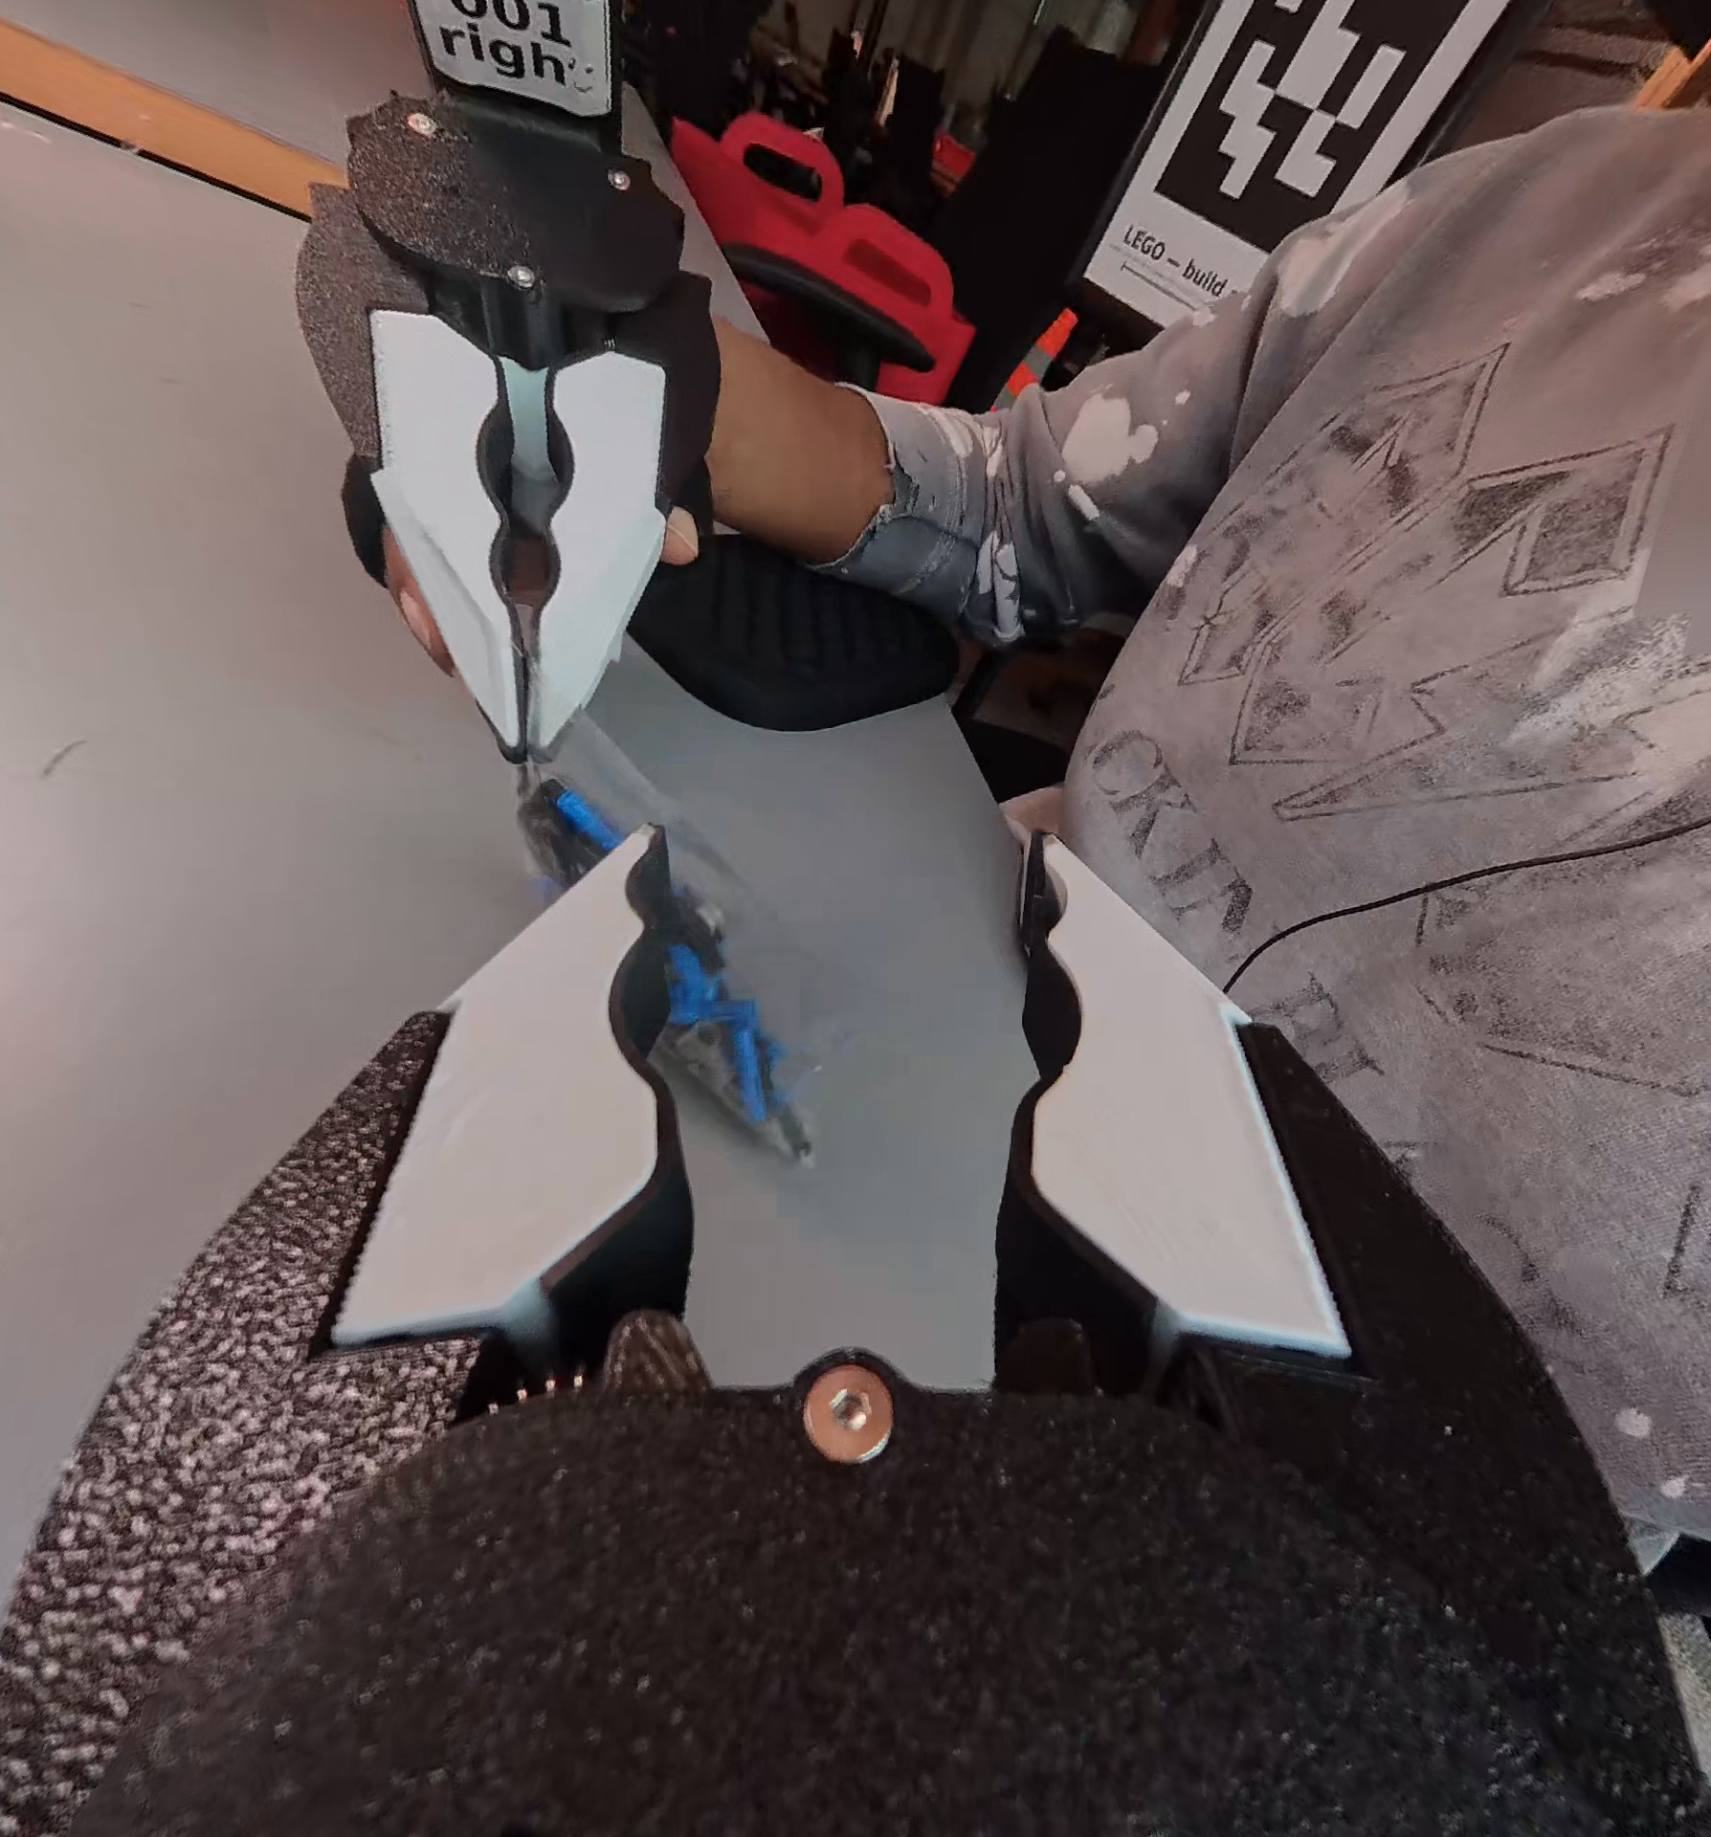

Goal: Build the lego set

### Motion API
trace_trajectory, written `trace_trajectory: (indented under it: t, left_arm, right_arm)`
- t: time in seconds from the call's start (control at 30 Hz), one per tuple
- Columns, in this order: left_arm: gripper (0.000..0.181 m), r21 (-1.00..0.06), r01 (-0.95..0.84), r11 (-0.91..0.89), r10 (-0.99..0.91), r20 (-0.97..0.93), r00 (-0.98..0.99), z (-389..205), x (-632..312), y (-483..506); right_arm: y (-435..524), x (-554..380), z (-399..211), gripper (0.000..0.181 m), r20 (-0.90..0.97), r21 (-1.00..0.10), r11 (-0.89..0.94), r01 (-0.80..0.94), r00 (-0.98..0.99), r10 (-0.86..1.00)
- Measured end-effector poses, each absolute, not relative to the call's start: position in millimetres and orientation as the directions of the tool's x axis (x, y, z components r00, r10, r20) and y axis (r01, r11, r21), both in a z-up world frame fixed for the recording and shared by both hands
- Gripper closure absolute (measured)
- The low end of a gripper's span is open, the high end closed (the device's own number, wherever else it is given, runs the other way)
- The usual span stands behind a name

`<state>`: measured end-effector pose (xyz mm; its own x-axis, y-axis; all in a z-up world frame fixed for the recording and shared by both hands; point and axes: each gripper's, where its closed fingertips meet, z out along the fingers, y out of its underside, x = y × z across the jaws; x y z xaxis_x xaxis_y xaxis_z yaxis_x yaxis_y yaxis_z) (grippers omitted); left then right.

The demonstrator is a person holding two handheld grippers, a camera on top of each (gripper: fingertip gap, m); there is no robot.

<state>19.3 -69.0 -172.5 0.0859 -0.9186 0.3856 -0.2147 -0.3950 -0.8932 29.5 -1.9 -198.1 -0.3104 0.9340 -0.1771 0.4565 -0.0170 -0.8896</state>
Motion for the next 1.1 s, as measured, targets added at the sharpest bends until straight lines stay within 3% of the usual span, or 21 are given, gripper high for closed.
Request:
trace_trajectory:
  t: [0.17,0.2,0.27,0.3,0.53,0.57,0.67,0.7,0.73,0.8,0.87,1.0,1.1]
  left_arm:
    - [0.129,-0.864,-0.199,-0.463,-0.859,0.382,0.341,-186,9,-29]
    - [0.138,-0.854,-0.194,-0.483,-0.835,0.383,0.396,-191,6,-21]
    - [0.178,-0.852,-0.188,-0.489,-0.828,0.385,0.408,-192,5,-18]
    - [0.180,-0.858,-0.183,-0.481,-0.832,0.380,0.405,-191,5,-18]
    - [0.181,-0.853,-0.136,-0.504,-0.833,0.439,0.336,-185,-2,-22]
    - [0.181,-0.854,-0.146,-0.500,-0.839,0.436,0.327,-186,-1,-24]
    - [0.181,-0.856,-0.159,-0.491,-0.848,0.429,0.310,-186,2,-27]
    - [0.181,-0.856,-0.159,-0.491,-0.847,0.428,0.314,-187,2,-27]
    - [0.181,-0.856,-0.159,-0.492,-0.846,0.427,0.318,-187,1,-26]
    - [0.181,-0.854,-0.164,-0.494,-0.848,0.432,0.307,-187,1,-28]
    - [0.179,-0.855,-0.159,-0.494,-0.846,0.430,0.316,-186,-1,-27]
    - [0.155,-0.874,-0.103,-0.476,-0.838,0.415,0.354,-173,-9,-18]
    - [0.153,-0.887,-0.125,-0.444,-0.854,0.377,0.358,-168,-1,-22]
  right_arm:
    - [2,27,-191,0.181,-0.266,-0.878,-0.125,0.462,-0.255,0.929]
    - [-2,26,-190,0.181,-0.264,-0.882,-0.120,0.456,-0.267,0.927]
    - [-6,23,-189,0.181,-0.237,-0.892,-0.095,0.442,-0.280,0.930]
    - [-8,22,-187,0.181,-0.225,-0.902,-0.085,0.422,-0.294,0.929]
    - [-13,30,-174,0.181,-0.254,-0.935,-0.121,0.333,-0.391,0.884]
    - [-12,28,-176,0.177,-0.241,-0.939,-0.114,0.325,-0.384,0.891]
    - [-5,19,-180,0.145,-0.230,-0.942,-0.123,0.312,-0.333,0.915]
    - [-7,18,-182,0.144,-0.221,-0.942,-0.110,0.318,-0.338,0.915]
    - [-9,17,-183,0.147,-0.205,-0.945,-0.093,0.313,-0.347,0.915]
    - [-7,15,-182,0.181,-0.154,-0.957,-0.056,0.285,-0.331,0.931]
    - [-6,16,-183,0.181,-0.136,-0.956,-0.034,0.292,-0.336,0.932]
    - [-3,18,-183,0.181,-0.176,-0.946,-0.071,0.316,-0.320,0.931]
    - [-8,12,-182,0.181,-0.180,-0.945,-0.076,0.319,-0.310,0.933]
